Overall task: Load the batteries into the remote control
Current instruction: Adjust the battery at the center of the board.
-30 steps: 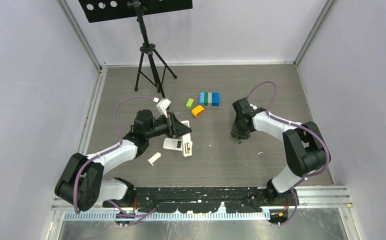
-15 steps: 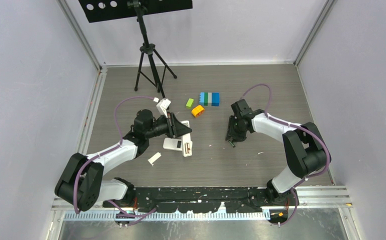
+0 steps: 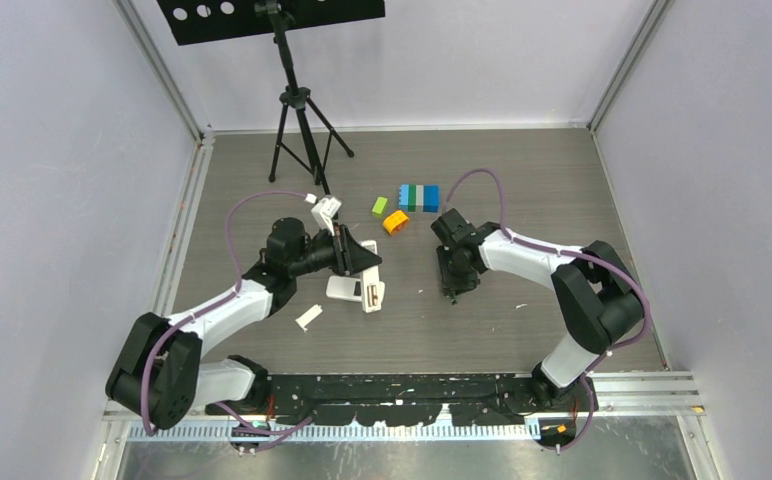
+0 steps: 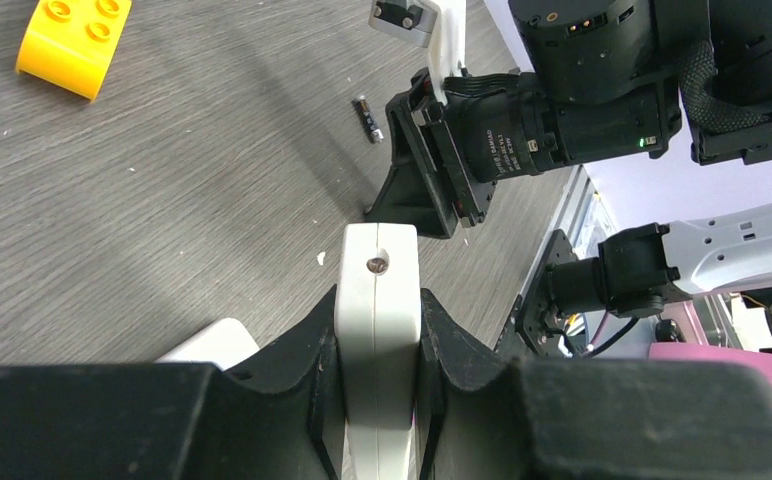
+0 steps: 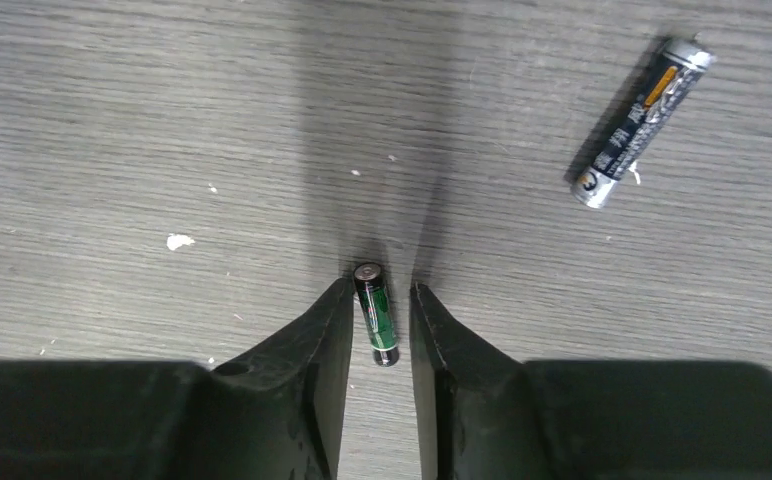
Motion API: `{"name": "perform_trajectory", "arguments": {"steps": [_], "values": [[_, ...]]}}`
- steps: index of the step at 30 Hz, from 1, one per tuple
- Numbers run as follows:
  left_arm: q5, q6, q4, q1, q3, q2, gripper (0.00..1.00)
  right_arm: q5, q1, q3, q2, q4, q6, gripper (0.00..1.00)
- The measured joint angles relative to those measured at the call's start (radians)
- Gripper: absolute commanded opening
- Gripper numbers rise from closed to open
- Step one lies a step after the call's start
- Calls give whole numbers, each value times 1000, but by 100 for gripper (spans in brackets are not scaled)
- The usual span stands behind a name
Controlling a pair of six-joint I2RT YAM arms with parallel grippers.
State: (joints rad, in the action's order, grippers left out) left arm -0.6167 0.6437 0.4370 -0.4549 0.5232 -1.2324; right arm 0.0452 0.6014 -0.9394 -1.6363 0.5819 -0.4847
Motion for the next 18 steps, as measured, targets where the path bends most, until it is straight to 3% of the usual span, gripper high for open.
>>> {"name": "perform_trajectory", "arguments": {"steps": [4, 7, 13, 18], "values": [[14, -18, -33, 0, 1, 27, 0, 40, 16, -9, -8, 26, 25, 9], [31, -25, -60, 0, 4, 57, 0, 66, 34, -22, -14, 43, 43, 2], [132, -24, -179, 0, 46, 143, 0, 92, 126, -41, -28, 30, 126, 0], [391, -40, -400, 0, 102, 281, 0, 97, 231, -69, -37, 18, 245, 0]]}}
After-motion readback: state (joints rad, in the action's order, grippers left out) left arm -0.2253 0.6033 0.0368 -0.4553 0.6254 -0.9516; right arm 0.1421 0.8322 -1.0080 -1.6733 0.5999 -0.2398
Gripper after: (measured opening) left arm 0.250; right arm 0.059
